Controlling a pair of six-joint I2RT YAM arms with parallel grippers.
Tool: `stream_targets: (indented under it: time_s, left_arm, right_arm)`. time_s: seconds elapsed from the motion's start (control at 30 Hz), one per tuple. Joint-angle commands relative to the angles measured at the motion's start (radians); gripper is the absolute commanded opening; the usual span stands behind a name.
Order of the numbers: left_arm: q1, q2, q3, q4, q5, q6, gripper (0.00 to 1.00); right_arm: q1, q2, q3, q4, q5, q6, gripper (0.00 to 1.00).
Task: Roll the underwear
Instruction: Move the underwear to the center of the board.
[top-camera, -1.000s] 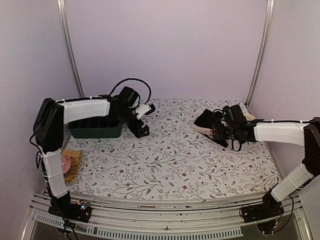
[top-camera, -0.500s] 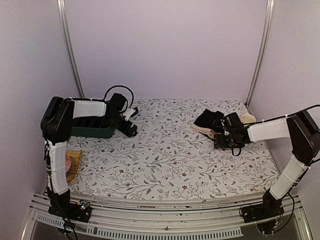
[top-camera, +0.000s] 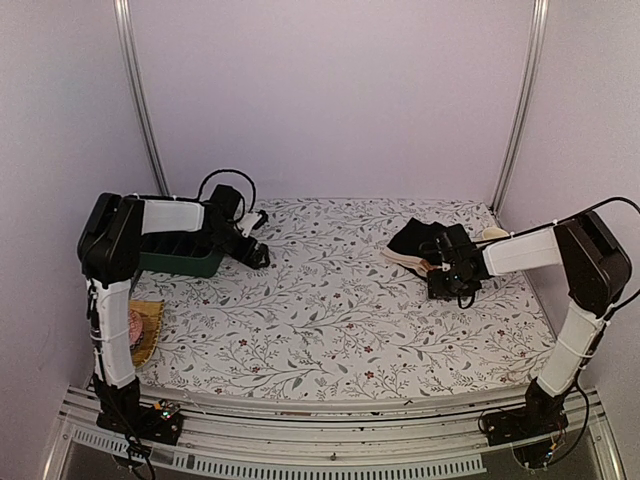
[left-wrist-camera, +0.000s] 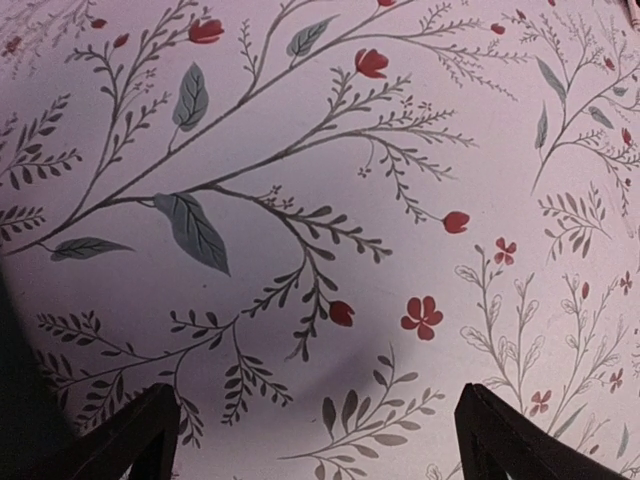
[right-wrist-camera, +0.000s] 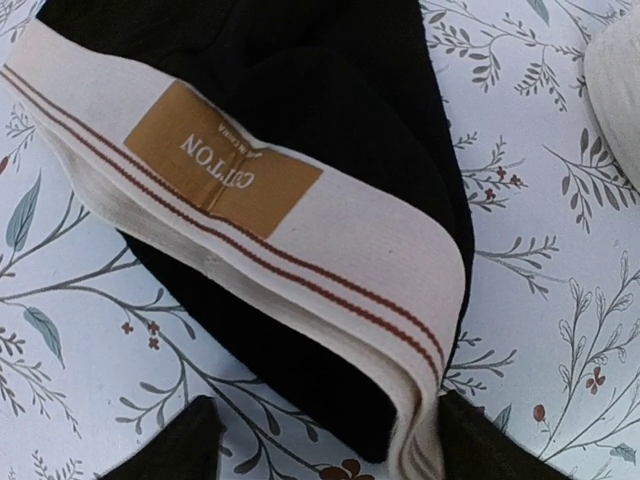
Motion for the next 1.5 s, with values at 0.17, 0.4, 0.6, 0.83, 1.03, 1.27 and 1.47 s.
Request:
stream_targets:
  time_s: [0.17, 0.4, 0.6, 0.83, 1.03, 1.27, 1.47]
  left_arm:
    - [-0.067, -0.027, -0.028, 0.018, 0.085, -0.035, 0.99]
    - [-0.092, -0.02, -0.034, 0.046, 0.153, -0.074, 0.99]
    - [-0.092, -0.037, -0.059, 0.041, 0.295, -0.061, 0.98]
    - [-0.091, -0.053, -0.042, 0.01, 0.358, -0.028, 0.99]
    - [-0.096, -0.006, 0.021, -0.02, 0.451, 0.0, 0.98]
    - [-0.105, 0.165, 0.303, -0.193, 0.629, 0.093, 0.99]
    - [-0.131, 0.273, 0.457, -0.243, 0.656, 0.082, 0.99]
  right_arm:
    - [0.023, 0.037, 0.081, -0.073, 0.116, -0.026, 0.1]
    - [0.241, 0.087, 0.233, -0.2, 0.417, -0.083, 0.03]
    - [0.465, 0.116, 0.336, -0.291, 0.468, -0.17, 0.02]
    - [0.69, 0.233, 0.408, -0.457, 0.293, -0.054, 0.03]
    - [0.769, 0.282, 0.455, -0.496, 0.155, -0.003, 0.28]
    - [0.754, -0.02, 0.332, -0.392, 0.181, 0.007, 0.9]
    - [0.598, -0.23, 0.157, -0.232, 0.167, 0.023, 0.97]
